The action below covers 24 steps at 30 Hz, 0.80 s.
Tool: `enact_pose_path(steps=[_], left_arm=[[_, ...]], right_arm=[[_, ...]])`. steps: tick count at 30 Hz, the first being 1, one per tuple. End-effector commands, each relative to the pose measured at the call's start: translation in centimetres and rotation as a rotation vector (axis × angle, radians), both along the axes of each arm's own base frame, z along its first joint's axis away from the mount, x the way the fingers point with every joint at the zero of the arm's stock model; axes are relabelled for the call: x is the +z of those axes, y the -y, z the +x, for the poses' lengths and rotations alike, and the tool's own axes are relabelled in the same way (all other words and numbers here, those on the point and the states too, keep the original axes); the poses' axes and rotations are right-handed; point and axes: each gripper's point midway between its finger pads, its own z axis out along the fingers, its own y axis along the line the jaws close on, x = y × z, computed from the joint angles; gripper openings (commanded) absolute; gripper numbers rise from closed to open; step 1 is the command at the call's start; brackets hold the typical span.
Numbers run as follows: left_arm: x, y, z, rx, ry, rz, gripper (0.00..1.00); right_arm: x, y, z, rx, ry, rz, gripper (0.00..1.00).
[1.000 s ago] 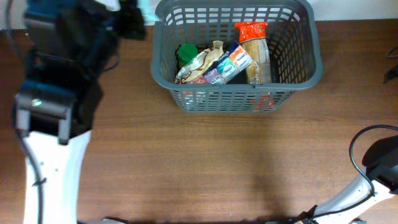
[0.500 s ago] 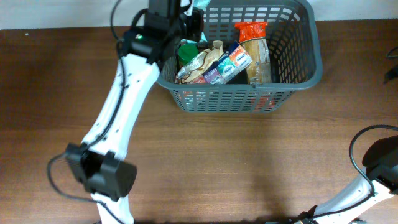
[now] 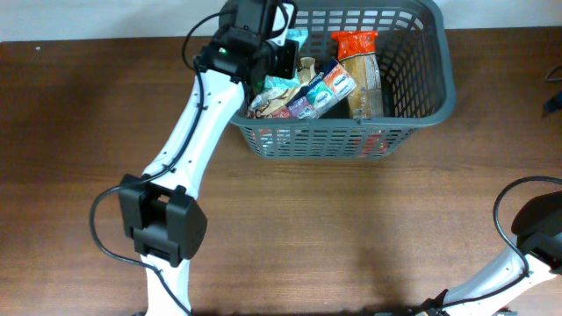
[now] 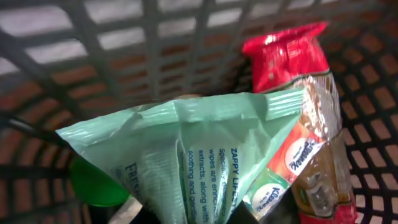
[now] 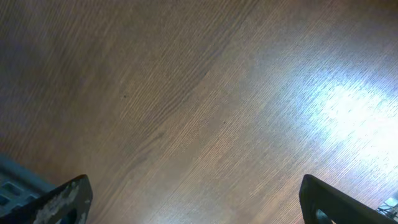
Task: Pack container
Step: 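Open the left gripper to drop the wipes packet into the basket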
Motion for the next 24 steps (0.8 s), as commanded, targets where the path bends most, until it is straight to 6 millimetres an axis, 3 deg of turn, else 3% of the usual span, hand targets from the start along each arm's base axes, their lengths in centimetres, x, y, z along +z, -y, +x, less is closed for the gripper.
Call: enact_pose_path(steps=[1, 6, 8, 10, 13, 14, 18, 21, 24], left_arm=[[-1.1, 1.0, -0.3, -0.021, -0.033, -0.009, 0.06], [-1.0, 1.0, -0.3, -0.020, -0.030, -0.010, 0.44], [-0.9, 0.9, -0.2, -0.018, -0.028, -0.011, 0.68], [-0.5, 0.7, -0.2, -0.014, -0.024, -0.013, 0.81], [0.9, 0.1, -0.2, -0.005, -0.013, -0.016, 0.87], [1.7, -0.2, -0.2, 0.003, -0.005, -0.015, 0.96], [7.1, -2.5, -0.6, 0.061, 0.068, -0.002, 0.99], [13.4, -5.0, -2.2, 0.111, 0.159, -0.007, 0.99], [19.9, -7.6, -5.2, 0.118, 0.275, -0.014, 0.99]], right_arm=[[0.0, 0.0, 0.0, -0.009, 0.001, 0.003, 0.99], [0.0, 0.0, 0.0, -0.009, 0.001, 0.003, 0.99], [0.0, 0.0, 0.0, -0.009, 0.001, 0.003, 0.99], [0.0, 0.0, 0.0, -0.009, 0.001, 0.003, 0.99], [0.0, 0.0, 0.0, -0.009, 0.001, 0.003, 0.99], [0.0, 0.0, 0.0, -0.009, 0.001, 0.003, 0.99], [0.0, 0.0, 0.0, -0.009, 0.001, 0.003, 0.99], [0.0, 0.0, 0.0, -0.009, 0.001, 0.003, 0.99], [0.0, 0.0, 0.0, -0.009, 0.001, 0.003, 0.99]])
